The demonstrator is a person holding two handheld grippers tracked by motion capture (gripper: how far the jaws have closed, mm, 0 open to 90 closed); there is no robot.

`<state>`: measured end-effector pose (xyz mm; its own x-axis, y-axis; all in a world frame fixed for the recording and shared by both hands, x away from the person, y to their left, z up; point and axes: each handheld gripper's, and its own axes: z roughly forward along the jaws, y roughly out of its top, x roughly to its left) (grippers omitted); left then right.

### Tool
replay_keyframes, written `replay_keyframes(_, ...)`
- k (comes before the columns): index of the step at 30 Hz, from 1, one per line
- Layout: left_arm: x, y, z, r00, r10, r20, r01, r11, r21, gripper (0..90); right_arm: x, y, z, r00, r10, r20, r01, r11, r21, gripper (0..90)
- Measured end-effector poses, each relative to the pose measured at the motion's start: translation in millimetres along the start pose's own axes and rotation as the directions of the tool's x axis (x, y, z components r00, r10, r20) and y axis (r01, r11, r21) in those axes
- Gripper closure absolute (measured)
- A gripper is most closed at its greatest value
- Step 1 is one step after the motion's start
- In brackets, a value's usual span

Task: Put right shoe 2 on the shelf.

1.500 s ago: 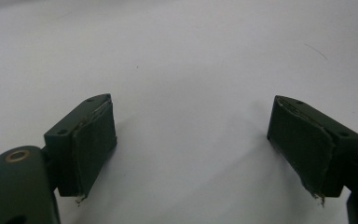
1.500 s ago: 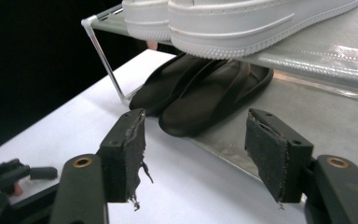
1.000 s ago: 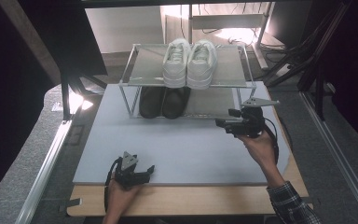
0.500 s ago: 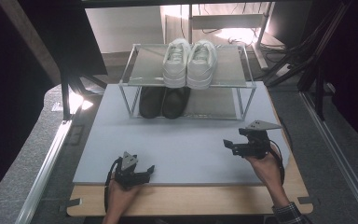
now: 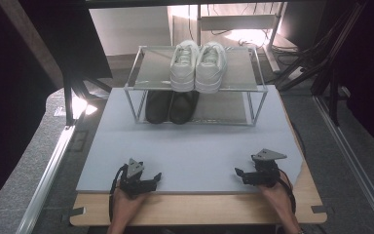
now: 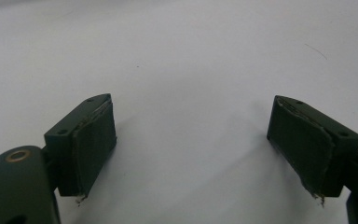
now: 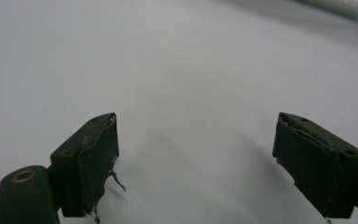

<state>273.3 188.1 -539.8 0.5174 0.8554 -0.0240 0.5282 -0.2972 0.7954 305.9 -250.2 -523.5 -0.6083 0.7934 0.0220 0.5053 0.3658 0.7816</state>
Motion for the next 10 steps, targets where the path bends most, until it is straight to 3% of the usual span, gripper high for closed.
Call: replay_keyframes(10,0.1,0.0,0.1,1.0,-0.001,0.001,0.001,1.0,0.0,15.0,3.5,-11.4,1.9,0.9997,0.001,0.024,0.0,0.999,-0.034,14.9)
